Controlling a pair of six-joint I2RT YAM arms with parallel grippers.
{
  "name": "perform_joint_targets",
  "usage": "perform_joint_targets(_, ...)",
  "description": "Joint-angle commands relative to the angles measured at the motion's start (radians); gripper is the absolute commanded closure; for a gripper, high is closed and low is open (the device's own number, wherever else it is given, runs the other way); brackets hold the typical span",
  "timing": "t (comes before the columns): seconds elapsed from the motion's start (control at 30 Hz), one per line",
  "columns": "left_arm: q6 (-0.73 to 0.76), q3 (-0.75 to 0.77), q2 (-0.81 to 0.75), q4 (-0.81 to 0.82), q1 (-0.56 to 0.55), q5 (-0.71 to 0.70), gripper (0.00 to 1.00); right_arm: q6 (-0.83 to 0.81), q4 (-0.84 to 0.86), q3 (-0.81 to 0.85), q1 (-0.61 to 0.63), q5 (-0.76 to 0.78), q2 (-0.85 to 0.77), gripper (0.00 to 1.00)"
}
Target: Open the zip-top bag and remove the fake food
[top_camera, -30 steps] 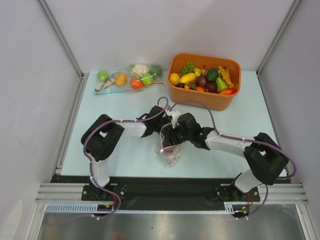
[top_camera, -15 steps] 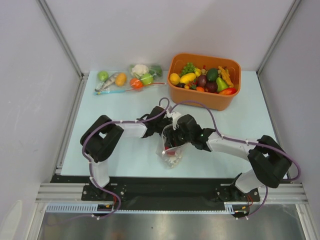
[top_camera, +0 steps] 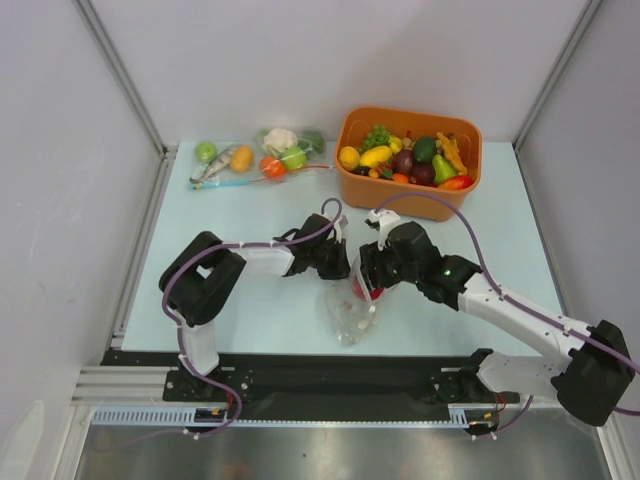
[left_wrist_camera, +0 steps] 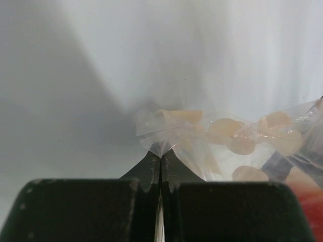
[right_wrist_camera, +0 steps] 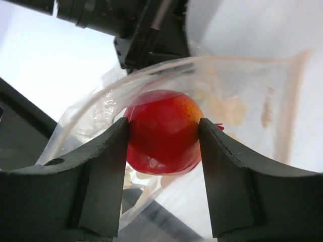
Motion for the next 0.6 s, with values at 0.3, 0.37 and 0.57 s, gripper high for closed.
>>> perform_joint_targets(0.3, 0.043, 0.005, -0.054, -0.003, 0.031, -0.006, 1.0, 0.036, -0.204, 0.173, -0.076, 0.076, -0.141, 1.0)
perform_joint_targets(0.37, 0.043, 0.005, -0.059, -0.005, 0.034, -0.006, 1.0, 0.037, -0.221, 0.204, -0.086, 0.068, -0.159, 1.0)
perform_joint_targets(0.57, 0.049, 0.009, -0.065, -0.009, 0.038, -0.007, 1.0, 0.065, -0.229, 0.228, -0.121, 0.028, -0.191, 1.0)
